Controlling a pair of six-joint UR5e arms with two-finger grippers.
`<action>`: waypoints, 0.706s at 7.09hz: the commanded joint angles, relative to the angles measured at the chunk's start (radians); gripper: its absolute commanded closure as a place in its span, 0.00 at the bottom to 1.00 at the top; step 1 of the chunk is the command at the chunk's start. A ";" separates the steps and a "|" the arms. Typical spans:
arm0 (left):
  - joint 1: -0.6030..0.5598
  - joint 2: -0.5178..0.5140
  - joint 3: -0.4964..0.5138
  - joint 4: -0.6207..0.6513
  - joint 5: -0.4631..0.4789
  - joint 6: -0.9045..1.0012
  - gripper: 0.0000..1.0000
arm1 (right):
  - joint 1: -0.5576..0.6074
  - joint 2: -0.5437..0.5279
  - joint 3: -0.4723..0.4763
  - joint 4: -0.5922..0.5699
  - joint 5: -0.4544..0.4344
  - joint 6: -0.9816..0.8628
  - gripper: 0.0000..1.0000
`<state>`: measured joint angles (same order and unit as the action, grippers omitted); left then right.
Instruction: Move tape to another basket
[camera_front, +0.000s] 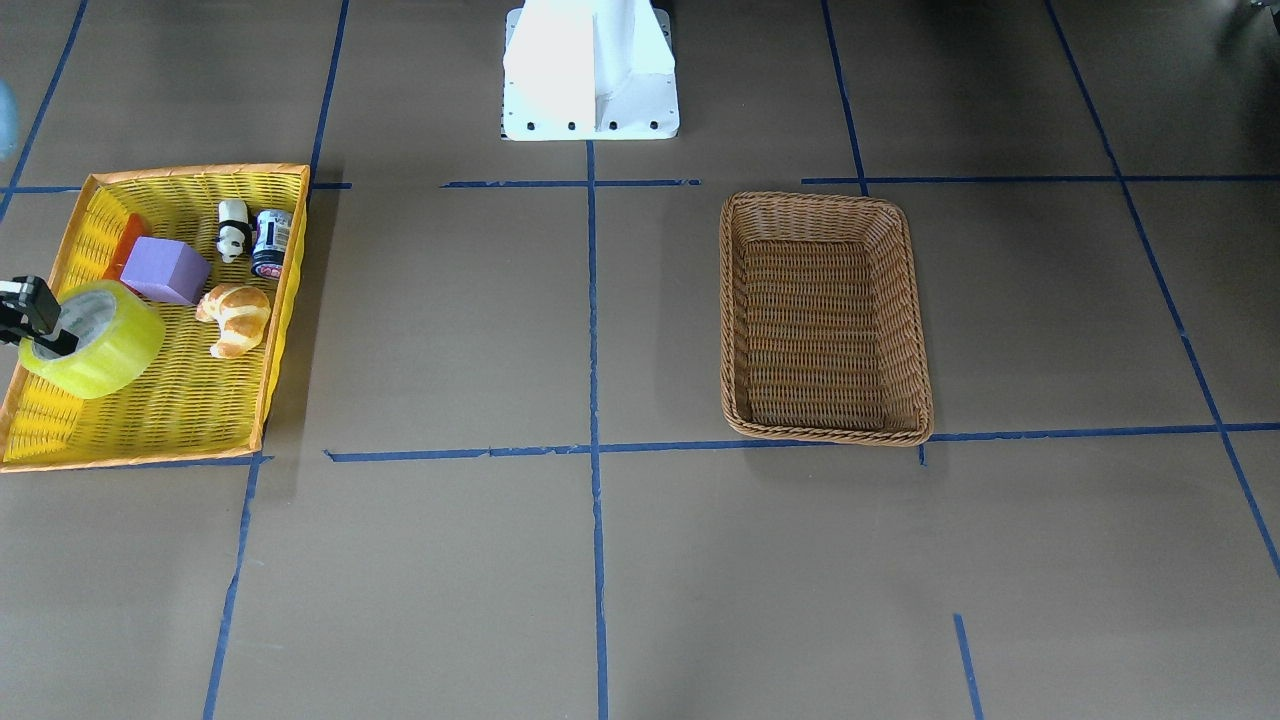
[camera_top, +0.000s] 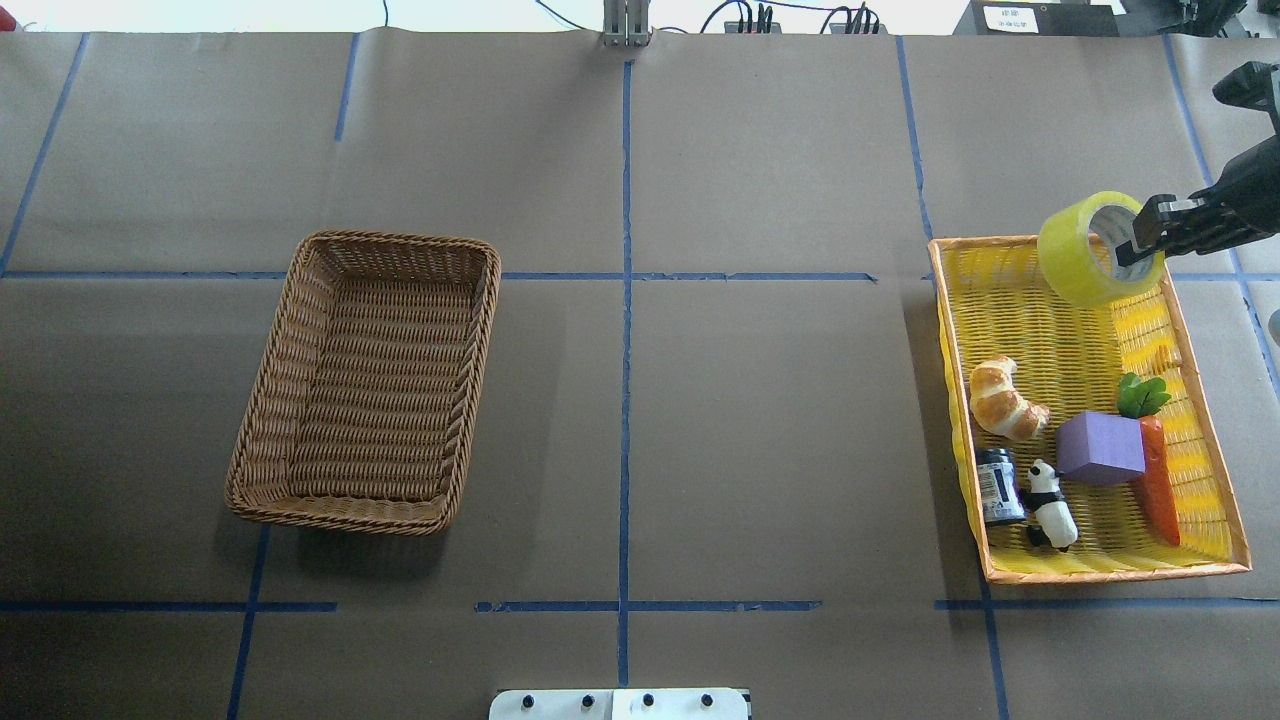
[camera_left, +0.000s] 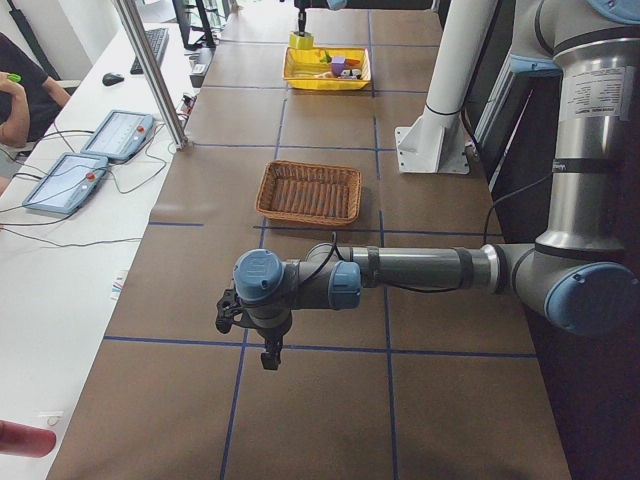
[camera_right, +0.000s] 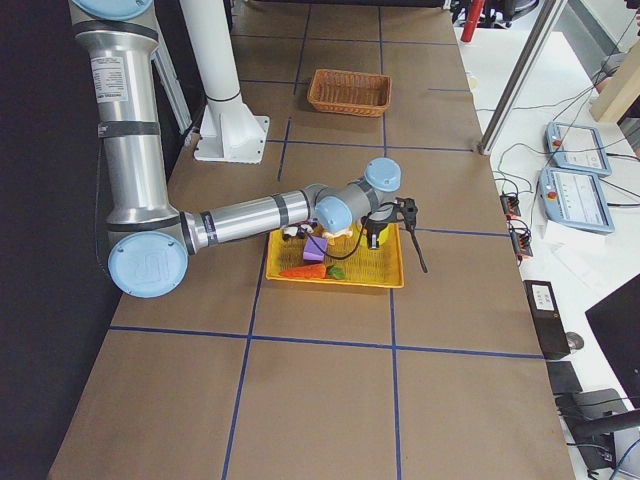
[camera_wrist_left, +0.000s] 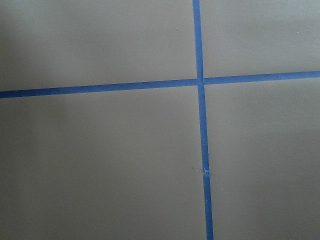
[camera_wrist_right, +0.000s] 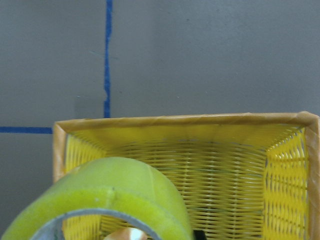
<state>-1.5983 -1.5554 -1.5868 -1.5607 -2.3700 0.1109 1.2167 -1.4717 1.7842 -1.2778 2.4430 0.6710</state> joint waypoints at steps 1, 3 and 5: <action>0.004 -0.002 -0.053 -0.002 0.000 0.000 0.00 | 0.011 0.057 0.053 0.000 0.042 0.120 1.00; 0.055 -0.003 -0.149 -0.002 -0.015 -0.072 0.00 | -0.002 0.102 0.069 0.000 0.073 0.223 1.00; 0.237 -0.003 -0.275 -0.107 -0.086 -0.489 0.00 | -0.046 0.103 0.133 0.000 0.077 0.341 1.00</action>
<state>-1.4610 -1.5585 -1.7925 -1.6021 -2.4312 -0.1464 1.1968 -1.3715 1.8809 -1.2778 2.5166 0.9408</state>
